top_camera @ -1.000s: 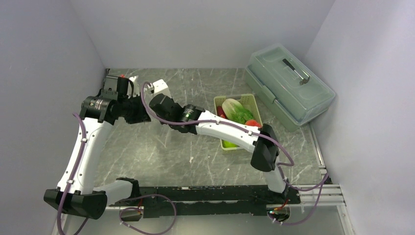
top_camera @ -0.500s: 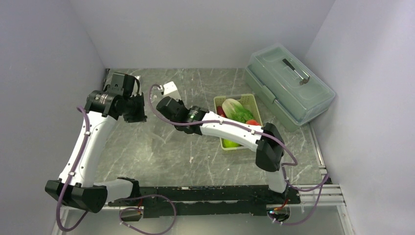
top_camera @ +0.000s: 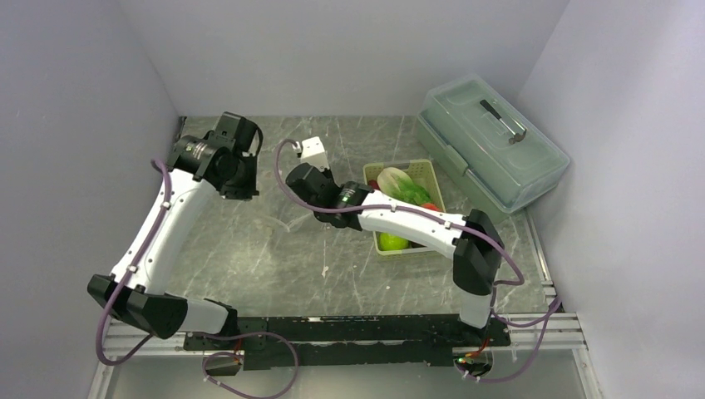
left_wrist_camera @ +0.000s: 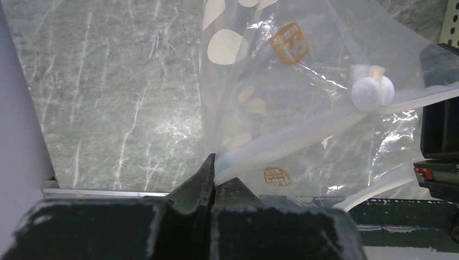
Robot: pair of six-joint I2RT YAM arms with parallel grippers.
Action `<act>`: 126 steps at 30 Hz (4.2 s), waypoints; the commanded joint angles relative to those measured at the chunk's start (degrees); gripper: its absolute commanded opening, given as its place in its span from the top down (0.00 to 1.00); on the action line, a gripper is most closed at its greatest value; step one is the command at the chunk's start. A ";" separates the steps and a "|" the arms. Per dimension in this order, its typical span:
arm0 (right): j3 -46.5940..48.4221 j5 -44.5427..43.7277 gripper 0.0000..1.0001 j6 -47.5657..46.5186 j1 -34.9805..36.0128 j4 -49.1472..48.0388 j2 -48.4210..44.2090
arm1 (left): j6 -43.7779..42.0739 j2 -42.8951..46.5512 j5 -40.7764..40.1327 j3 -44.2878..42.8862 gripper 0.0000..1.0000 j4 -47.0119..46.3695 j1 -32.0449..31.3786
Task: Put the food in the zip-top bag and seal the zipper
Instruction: Open the zipper of the food storage bag, then pick up the fake fruit from the bin.
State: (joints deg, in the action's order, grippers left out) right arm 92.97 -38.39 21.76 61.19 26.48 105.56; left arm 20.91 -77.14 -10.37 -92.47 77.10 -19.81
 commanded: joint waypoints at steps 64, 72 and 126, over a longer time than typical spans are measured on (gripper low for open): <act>-23.95 22.40 0.41 6.86 -8.45 -12.45 -28.16 | 1.42 -13.31 -21.74 -8.80 1.00 0.07 -10.57; -25.80 16.77 0.39 5.17 -8.54 -7.18 -30.46 | 2.50 -15.51 -30.73 -12.42 1.00 5.09 -11.49; -31.94 11.13 0.00 0.26 -32.39 12.25 -23.81 | -3.87 -4.96 -22.61 5.88 1.00 -12.28 -12.40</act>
State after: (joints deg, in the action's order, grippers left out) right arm 59.09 -26.70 23.09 30.02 41.30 81.03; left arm 17.76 -84.40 -33.63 -86.67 66.59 -31.97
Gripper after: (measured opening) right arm 0.994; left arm 0.010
